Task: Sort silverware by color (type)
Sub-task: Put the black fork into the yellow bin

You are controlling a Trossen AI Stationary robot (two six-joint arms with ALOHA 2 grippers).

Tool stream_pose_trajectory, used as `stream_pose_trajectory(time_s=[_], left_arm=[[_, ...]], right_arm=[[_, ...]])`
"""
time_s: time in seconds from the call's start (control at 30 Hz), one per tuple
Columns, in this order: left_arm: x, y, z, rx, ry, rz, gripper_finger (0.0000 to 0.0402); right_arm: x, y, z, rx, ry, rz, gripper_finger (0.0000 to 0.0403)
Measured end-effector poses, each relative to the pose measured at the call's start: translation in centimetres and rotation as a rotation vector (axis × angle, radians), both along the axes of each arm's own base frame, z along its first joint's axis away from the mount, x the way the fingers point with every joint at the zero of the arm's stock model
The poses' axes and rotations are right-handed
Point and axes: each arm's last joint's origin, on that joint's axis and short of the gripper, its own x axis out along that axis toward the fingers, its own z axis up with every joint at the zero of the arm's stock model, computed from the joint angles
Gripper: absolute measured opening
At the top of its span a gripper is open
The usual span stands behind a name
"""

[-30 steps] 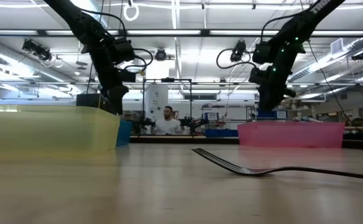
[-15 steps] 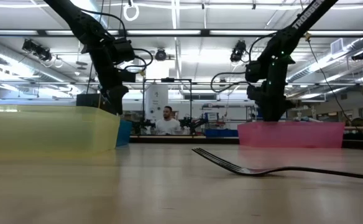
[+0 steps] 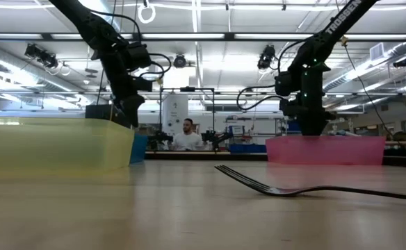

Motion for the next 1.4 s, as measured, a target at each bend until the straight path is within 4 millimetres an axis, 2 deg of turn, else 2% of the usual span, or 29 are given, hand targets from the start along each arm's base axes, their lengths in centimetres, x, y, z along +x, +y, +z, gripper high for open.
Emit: stream_pose_trajectory(time_s=[0.53,0.9,1.03,1.4], left_arm=[[0.1,0.2,0.1,0.019,-0.019,0.0,0.0121],[0.2,0.2,0.1,0.02,-0.02,0.0,0.0121],[0.2,0.2,0.1,0.02,-0.02,0.0,0.0121],[0.2,0.2,0.1,0.02,-0.019,0.0,0.0121]], right_arm=[[-0.7,0.6,-2.7,-0.044,0.043,0.033,0.0134],[-0.8,0.7,-3.6,-0.087,0.043,0.037,0.0126],[-0.7,0.6,-3.6,-0.094,0.036,0.028,0.0109],[-0.8,0.6,-4.0,-0.121,0.021,0.017,0.0026]])
